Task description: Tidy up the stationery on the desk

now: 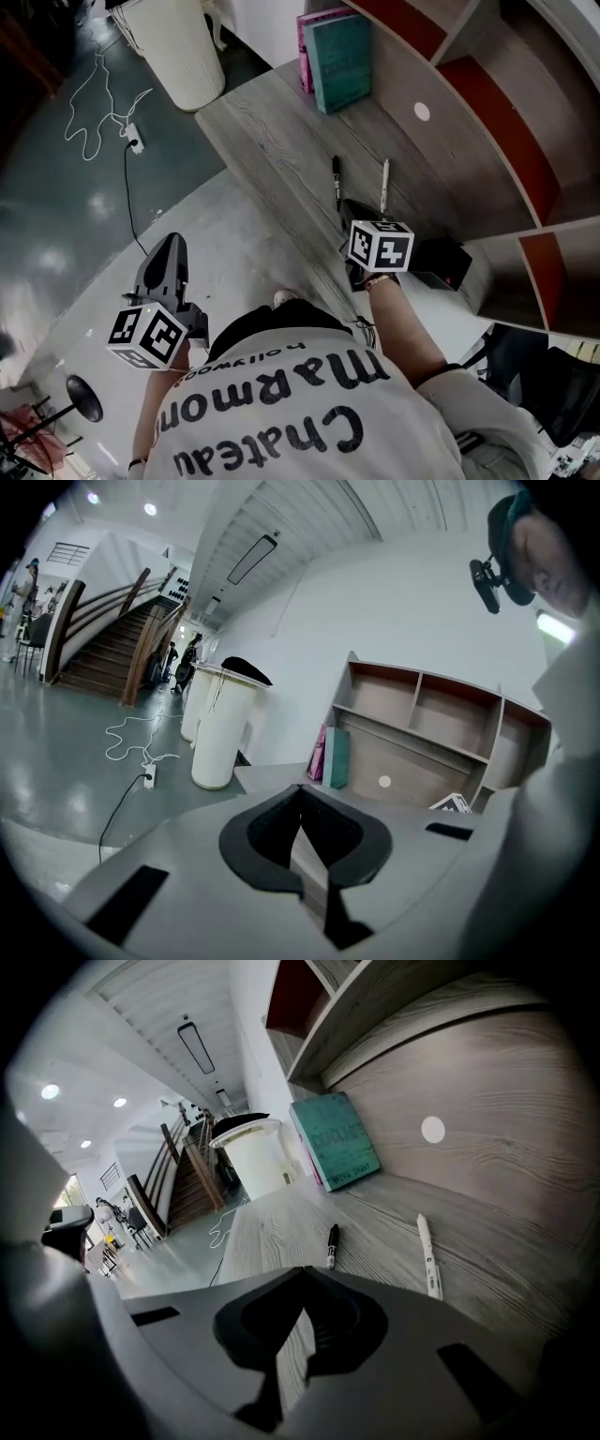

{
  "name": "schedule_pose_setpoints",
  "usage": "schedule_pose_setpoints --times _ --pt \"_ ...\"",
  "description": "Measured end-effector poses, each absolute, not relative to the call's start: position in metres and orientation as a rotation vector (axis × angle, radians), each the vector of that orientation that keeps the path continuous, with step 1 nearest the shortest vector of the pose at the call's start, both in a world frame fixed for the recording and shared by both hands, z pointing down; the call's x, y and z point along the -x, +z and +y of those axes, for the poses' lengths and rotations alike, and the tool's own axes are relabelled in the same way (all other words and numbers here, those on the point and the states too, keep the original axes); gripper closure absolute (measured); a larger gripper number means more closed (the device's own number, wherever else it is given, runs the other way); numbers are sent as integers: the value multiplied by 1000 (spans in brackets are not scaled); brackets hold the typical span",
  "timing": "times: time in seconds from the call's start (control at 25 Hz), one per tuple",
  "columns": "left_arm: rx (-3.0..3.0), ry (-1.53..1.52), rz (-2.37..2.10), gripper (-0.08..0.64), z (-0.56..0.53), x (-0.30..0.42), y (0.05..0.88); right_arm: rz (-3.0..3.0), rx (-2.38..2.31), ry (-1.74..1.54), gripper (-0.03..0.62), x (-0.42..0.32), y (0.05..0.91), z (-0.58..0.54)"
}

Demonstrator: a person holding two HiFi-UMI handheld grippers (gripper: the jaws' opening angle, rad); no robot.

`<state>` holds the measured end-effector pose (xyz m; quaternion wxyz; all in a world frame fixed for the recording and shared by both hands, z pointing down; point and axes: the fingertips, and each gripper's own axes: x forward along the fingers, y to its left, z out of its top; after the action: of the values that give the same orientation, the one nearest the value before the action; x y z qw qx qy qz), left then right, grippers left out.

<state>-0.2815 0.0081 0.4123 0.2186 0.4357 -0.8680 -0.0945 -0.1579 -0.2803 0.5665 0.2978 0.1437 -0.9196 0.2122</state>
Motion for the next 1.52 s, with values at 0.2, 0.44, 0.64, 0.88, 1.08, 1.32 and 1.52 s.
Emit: schedule_pose_setpoints --times 0.2,0.44,0.64,0.88,1.08,1.32,1.52 --pt "-1155 -261 -2419 545 14 287 415 -2432 -371 552 546 168 576 -290" --pt "-1108 -269 -2427 545 16 288 420 -2389 -346 514 463 177 593 -297" --pt "-1105 -246 -2419 545 8 286 421 -2351 -320 461 434 181 608 -295" --pt "-1086 -228 -2419 545 7 283 424 -2315 -319 346 411 183 624 -293" --pt "-1060 -225 -2421 545 12 284 425 -2301 -349 276 443 181 625 -296" --pt "-1074 -233 -2409 545 7 286 427 -2295 -351 251 459 182 625 -296" --pt "-1092 -239 -2402 545 3 289 427 -2292 -362 265 471 181 625 -298"
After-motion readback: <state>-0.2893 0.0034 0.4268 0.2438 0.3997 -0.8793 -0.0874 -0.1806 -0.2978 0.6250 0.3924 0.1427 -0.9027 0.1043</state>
